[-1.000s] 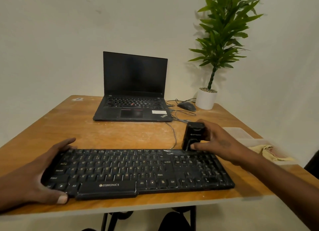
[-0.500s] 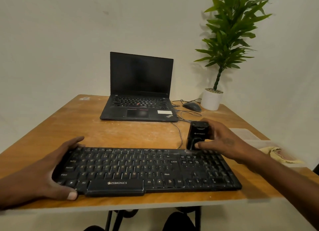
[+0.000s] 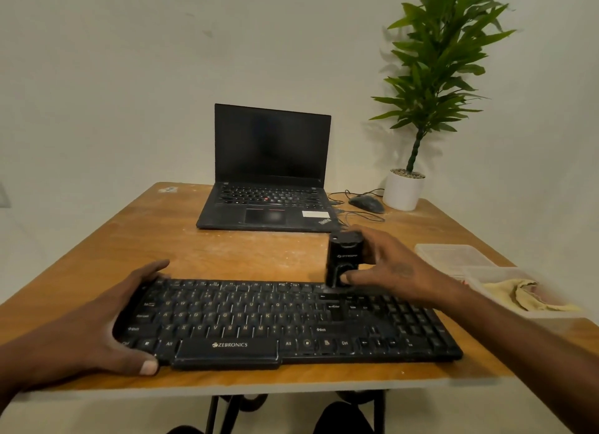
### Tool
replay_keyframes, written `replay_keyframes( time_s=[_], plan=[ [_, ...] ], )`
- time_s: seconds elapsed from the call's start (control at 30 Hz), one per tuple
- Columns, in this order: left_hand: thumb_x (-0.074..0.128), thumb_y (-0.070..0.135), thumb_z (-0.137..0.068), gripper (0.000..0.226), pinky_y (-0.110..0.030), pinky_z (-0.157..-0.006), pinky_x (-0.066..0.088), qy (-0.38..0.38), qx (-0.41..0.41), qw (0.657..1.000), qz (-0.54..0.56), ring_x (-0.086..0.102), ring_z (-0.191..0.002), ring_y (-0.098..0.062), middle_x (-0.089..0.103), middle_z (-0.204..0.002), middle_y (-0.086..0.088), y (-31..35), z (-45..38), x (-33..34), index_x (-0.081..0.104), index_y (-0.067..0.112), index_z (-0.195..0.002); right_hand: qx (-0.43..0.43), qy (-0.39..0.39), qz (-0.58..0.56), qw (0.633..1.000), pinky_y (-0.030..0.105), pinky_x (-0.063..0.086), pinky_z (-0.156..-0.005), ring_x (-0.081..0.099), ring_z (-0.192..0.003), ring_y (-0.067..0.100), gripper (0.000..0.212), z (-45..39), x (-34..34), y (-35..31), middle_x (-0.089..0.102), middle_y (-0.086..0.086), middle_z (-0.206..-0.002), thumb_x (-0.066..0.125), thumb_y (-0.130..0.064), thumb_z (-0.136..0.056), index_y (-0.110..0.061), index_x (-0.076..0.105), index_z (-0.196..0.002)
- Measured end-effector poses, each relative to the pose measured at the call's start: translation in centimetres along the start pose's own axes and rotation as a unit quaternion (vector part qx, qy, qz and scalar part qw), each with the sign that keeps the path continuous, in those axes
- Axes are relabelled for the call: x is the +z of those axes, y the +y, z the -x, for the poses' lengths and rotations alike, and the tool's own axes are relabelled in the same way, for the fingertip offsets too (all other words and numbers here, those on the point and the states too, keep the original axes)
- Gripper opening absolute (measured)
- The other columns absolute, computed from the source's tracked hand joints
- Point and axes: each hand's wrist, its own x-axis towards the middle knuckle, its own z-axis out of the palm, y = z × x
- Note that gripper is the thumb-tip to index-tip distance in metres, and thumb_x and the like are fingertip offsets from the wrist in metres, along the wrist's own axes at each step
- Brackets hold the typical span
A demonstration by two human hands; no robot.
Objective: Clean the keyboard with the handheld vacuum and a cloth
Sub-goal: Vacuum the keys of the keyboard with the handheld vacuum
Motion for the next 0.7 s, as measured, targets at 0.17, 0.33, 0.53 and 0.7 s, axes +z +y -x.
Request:
replay_keyframes(
  time_s=[0.17,0.33,0.53,0.7],
  plan=[
    [0.105,0.052,-0.049,0.14,-0.053,-0.107,0.044,0.019,-0.071,0.997,0.035,0.047,-0.144,-0.016,0.038,-0.163,0.023,-0.7,-1.0,0.2,0.02,0.059,-0.16,0.049,0.038,0.007,0.998,0.041,0.047,-0.105,0.063,-0.115,0.002,0.055,2.2,-2.6,2.2,0.068,-0.015,-0.121,0.082,-0.026,-0.082,-0.036,0.056,-0.129],
    [0.103,0.059,-0.049,0.141,-0.051,-0.11,0.046,0.015,-0.056,0.998,0.021,0.044,-0.146,-0.011,0.033,-0.163,0.028,-0.4,-1.5,-0.3,0.014,0.061,-0.159,0.009,0.027,-0.003,1.0,0.02,0.05,-0.088,0.062,-0.113,-0.004,0.055,0.6,0.2,0.3,0.067,-0.013,-0.122,0.08,-0.017,-0.084,-0.034,0.055,-0.129],
    [0.098,0.07,-0.05,0.142,-0.047,-0.119,0.043,0.009,-0.041,0.999,0.015,0.04,-0.148,-0.008,0.028,-0.164,0.029,0.7,-0.8,-0.9,0.007,0.064,-0.158,-0.043,-0.007,-0.002,0.999,0.016,0.054,-0.088,0.063,-0.112,-0.002,0.052,-2.8,4.5,-2.4,0.068,-0.01,-0.12,0.081,-0.013,-0.083,-0.027,0.057,-0.126],
    [0.096,0.072,-0.05,0.137,-0.045,-0.12,0.042,0.014,-0.034,0.999,0.022,0.04,-0.148,-0.006,0.029,-0.163,0.029,0.7,-0.4,-0.6,0.01,0.066,-0.156,-0.011,-0.009,-0.013,1.0,0.018,0.051,-0.086,0.062,-0.115,-0.003,0.055,-1.5,1.8,-1.2,0.068,-0.009,-0.122,0.079,-0.011,-0.084,-0.028,0.054,-0.13]
  ],
)
